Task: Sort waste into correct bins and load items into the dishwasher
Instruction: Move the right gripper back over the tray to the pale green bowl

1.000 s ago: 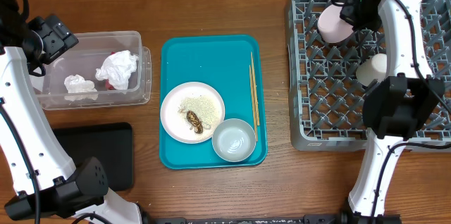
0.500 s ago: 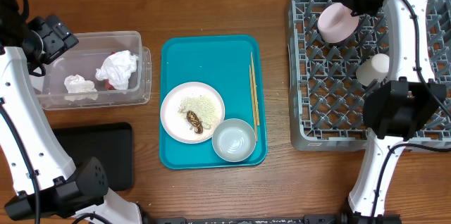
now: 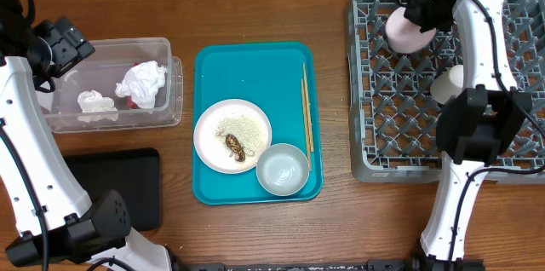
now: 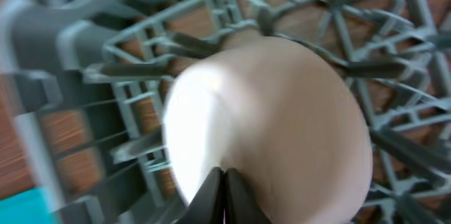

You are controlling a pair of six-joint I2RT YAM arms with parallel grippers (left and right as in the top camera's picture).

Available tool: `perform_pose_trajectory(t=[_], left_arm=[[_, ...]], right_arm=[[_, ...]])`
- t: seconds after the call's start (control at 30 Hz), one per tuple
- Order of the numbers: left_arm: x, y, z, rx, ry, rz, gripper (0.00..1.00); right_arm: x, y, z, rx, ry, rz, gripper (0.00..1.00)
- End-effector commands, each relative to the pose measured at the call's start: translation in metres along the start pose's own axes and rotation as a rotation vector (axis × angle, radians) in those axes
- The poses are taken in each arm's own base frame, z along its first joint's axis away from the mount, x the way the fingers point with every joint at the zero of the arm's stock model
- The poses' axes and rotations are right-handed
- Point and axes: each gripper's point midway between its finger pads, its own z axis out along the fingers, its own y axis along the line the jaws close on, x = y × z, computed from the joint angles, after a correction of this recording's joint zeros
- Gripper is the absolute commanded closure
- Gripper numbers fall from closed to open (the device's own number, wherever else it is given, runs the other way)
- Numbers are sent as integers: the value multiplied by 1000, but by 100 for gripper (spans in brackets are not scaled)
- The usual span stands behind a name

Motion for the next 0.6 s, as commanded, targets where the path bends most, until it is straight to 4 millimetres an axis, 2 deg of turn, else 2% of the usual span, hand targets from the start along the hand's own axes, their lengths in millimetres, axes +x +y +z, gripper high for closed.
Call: perform_pose_trajectory(t=[0.0, 0.17, 0.33, 0.43, 0.47, 0.57], left_arm=[[-1, 2, -1, -10, -8, -9, 0], [-1, 2, -1, -10, -8, -9, 0], [-1, 2, -1, -10, -8, -9, 0], [-1, 2, -1, -10, -8, -9, 0], [-1, 2, -1, -10, -8, -9, 0], [-1, 2, -1, -10, -8, -9, 0]], right_arm=[[-5, -17, -3, 88, -29, 24, 96], [-6, -41, -11, 229, -60, 117, 96], [-10, -40, -37, 235, -84, 128, 96], [-15, -28, -72, 193, -128, 124, 96], [-15, -24, -78, 177, -132, 122, 96], [-8, 6, -116, 19, -126, 111, 96]])
